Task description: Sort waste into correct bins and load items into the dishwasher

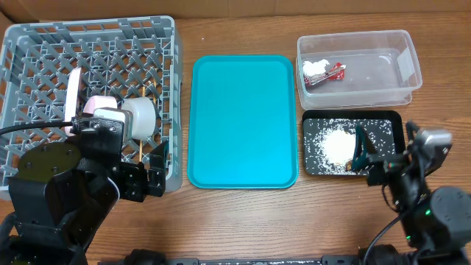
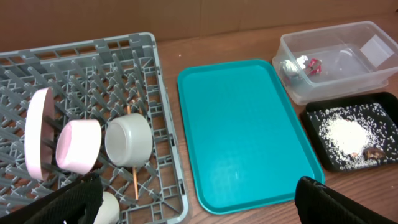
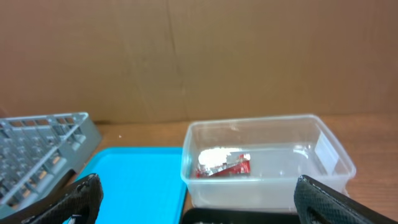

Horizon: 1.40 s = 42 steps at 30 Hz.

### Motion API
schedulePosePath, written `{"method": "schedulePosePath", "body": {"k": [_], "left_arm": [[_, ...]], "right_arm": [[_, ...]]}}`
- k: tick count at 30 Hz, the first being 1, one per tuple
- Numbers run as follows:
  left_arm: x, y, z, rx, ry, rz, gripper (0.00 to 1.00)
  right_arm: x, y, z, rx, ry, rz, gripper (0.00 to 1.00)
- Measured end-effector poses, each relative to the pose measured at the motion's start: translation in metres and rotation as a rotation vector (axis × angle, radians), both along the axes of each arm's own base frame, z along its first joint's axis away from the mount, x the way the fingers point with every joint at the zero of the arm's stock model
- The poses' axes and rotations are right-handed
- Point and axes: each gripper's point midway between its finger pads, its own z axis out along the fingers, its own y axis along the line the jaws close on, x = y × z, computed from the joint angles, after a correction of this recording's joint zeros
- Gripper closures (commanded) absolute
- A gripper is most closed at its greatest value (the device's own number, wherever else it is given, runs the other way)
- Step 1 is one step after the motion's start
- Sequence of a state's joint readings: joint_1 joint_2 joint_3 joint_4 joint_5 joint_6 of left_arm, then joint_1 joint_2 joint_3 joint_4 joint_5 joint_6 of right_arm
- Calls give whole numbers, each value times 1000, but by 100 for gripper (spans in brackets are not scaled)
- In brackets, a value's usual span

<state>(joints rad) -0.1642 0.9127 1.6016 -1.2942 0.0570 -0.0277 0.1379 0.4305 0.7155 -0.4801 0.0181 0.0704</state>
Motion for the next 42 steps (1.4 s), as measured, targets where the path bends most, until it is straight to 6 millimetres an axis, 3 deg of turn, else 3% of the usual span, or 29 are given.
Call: {"method": "schedulePosePath", "body": {"k": [10, 13, 22, 32, 42], "left_arm": [[0, 0, 0, 0, 0, 0, 0], [0, 0, 0, -1, 0, 0, 0], [0, 0, 0, 0, 0, 0, 0], [0, 0, 0, -1, 0, 0, 0], [0, 0, 0, 0, 0, 0, 0]], "right_arm": [[-11, -3, -87, 6, -107, -8, 0], [-7, -3, -104, 5, -120, -8, 0], [2, -2, -102, 25, -263, -12, 0], [5, -1, -142, 4, -122, -12, 0], [5, -2, -144, 3, -115, -12, 0]]}}
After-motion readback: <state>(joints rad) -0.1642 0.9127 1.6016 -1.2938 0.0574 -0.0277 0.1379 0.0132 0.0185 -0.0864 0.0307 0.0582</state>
